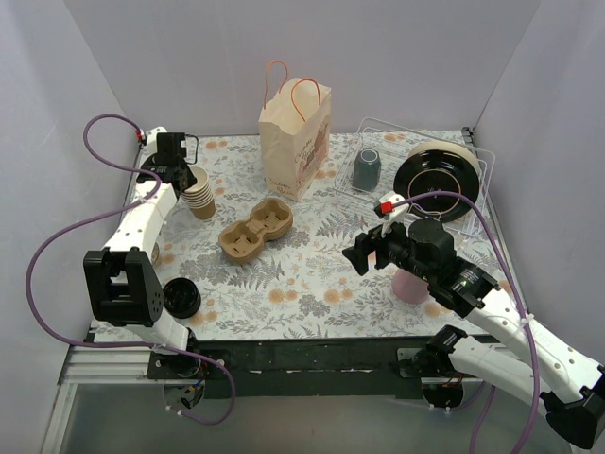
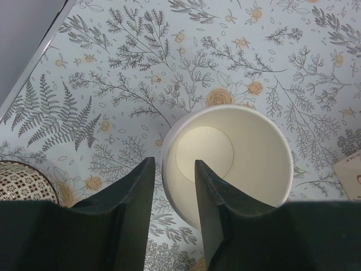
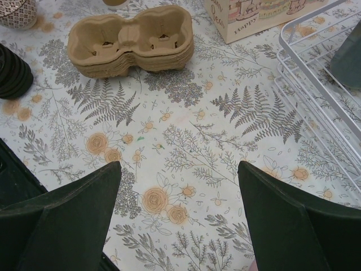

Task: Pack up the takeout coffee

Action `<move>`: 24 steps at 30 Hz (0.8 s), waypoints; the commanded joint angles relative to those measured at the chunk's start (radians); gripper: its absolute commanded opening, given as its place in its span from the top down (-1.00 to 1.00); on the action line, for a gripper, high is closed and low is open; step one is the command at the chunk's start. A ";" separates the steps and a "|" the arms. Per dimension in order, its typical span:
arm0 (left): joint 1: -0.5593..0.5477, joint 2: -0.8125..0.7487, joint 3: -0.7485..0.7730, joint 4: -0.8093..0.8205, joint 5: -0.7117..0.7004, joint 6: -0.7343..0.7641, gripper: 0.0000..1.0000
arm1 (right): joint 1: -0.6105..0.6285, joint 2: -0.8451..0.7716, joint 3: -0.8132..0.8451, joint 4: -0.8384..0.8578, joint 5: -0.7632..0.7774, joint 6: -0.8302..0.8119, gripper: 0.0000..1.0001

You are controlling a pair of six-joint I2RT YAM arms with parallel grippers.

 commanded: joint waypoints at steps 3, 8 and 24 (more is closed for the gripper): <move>0.001 -0.020 0.046 -0.001 0.001 0.016 0.36 | -0.002 -0.001 0.015 0.029 -0.005 -0.013 -0.83; 0.001 -0.017 0.023 0.001 0.000 0.014 0.36 | -0.002 -0.004 0.015 0.028 -0.004 -0.014 -0.83; 0.001 -0.006 0.009 0.004 -0.002 0.011 0.53 | -0.002 -0.009 0.020 0.025 0.001 -0.016 -0.83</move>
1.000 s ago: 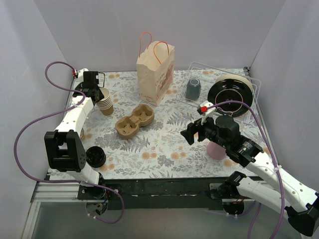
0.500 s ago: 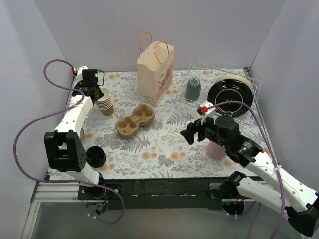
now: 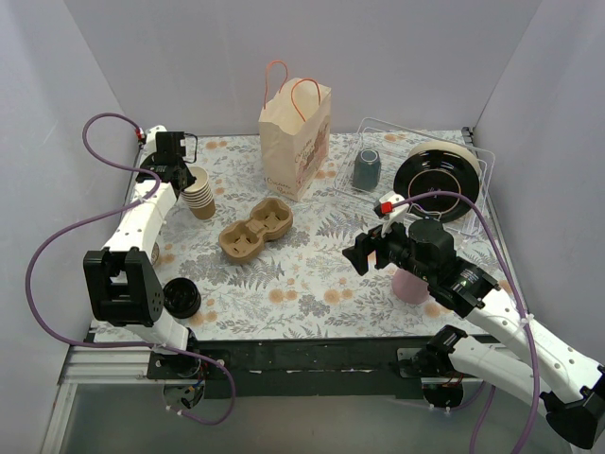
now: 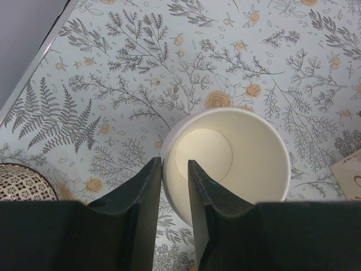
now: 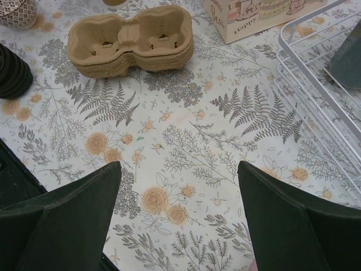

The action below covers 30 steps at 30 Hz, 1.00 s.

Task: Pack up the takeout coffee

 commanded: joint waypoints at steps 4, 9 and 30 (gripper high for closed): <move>0.001 -0.005 -0.001 0.003 0.001 0.004 0.58 | -0.002 -0.013 0.020 0.026 -0.002 -0.015 -0.83; 0.001 -0.005 -0.006 0.003 -0.003 0.004 0.58 | -0.002 -0.015 0.020 0.027 0.001 -0.015 -0.83; 0.001 -0.047 0.116 -0.005 0.032 0.012 1.00 | -0.002 -0.013 0.026 0.024 0.009 -0.016 -0.83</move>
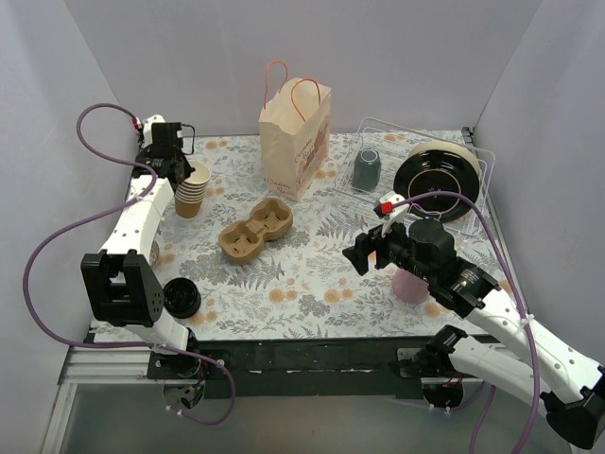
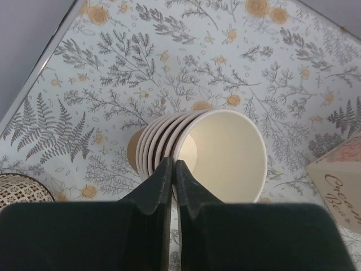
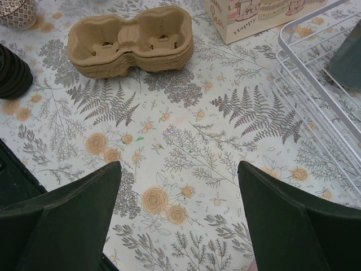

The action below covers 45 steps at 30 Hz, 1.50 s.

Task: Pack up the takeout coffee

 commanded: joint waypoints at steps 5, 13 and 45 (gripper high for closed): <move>0.001 -0.064 -0.015 0.074 0.039 -0.026 1.00 | -0.002 -0.015 0.026 0.023 0.014 -0.017 -0.82; 0.004 -0.136 -0.173 0.226 0.230 -0.120 1.00 | -0.002 0.052 0.043 0.116 -0.004 0.038 -0.81; 0.153 -0.167 -0.251 0.218 0.535 -0.297 1.00 | 0.116 1.321 0.788 0.943 0.027 0.140 -0.11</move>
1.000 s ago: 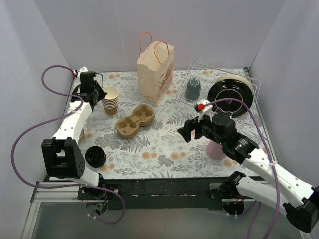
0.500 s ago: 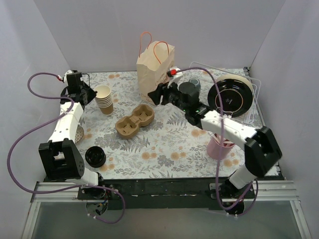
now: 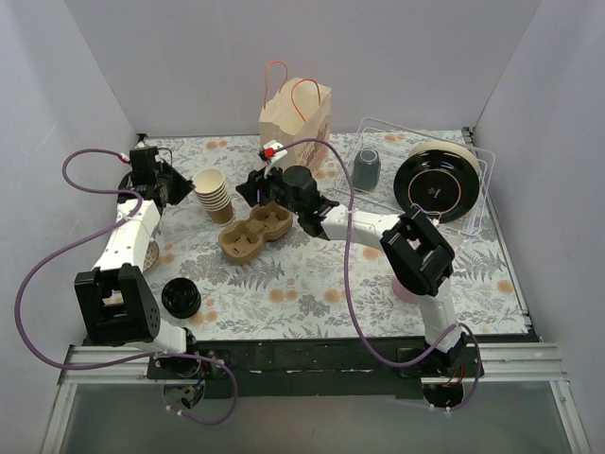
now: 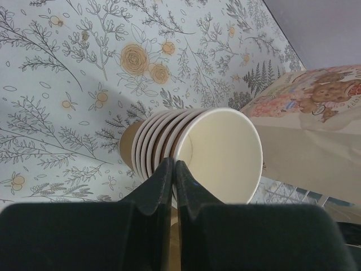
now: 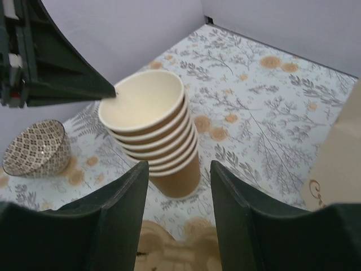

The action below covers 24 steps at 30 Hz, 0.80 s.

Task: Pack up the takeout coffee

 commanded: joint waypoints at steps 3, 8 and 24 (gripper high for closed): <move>0.004 -0.047 -0.007 0.049 0.054 0.001 1.00 | 0.014 0.089 0.130 0.119 0.108 0.093 -0.09; 0.004 -0.045 -0.008 0.057 0.078 -0.001 1.00 | 0.014 0.152 0.204 0.087 0.118 0.162 -0.06; 0.004 -0.030 0.003 0.043 0.089 0.014 1.00 | 0.018 0.189 0.215 0.093 0.087 0.230 -0.04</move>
